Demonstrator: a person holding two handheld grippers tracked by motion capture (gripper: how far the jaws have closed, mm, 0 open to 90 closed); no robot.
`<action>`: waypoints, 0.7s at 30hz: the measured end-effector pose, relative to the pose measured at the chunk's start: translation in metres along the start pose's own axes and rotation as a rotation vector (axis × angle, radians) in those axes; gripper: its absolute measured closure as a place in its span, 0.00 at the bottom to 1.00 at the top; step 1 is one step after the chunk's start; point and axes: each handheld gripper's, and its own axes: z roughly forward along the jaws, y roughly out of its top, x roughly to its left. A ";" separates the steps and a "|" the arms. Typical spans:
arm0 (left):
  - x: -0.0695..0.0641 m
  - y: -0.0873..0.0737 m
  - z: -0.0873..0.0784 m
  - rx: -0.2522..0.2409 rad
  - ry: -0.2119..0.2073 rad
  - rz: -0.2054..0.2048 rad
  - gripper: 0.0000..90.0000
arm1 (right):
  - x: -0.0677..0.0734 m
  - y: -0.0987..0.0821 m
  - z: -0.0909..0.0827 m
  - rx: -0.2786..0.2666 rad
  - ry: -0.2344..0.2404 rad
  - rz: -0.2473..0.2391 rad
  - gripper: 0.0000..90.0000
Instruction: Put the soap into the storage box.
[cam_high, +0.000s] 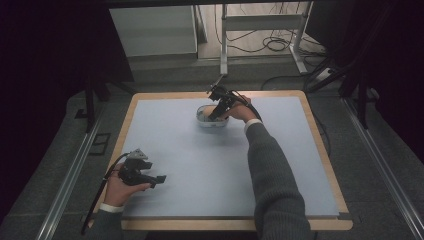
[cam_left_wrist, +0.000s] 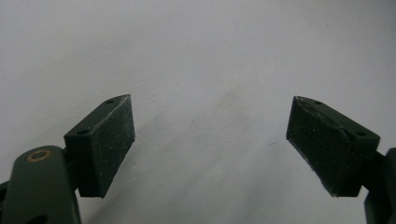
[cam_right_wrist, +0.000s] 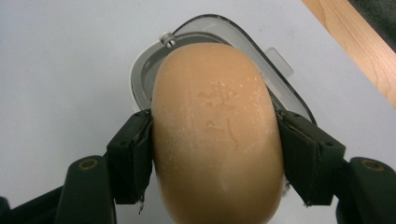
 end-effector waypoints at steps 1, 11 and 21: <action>0.000 0.000 0.000 0.000 0.003 0.000 0.17 | 0.000 0.001 0.001 0.002 0.004 0.000 0.36; 0.001 -0.001 0.000 0.007 0.007 0.000 0.17 | 0.000 0.005 0.008 -0.040 0.020 0.028 0.32; 0.000 0.000 0.000 0.006 0.007 0.003 0.17 | 0.001 0.000 -0.007 -0.084 0.007 0.067 0.29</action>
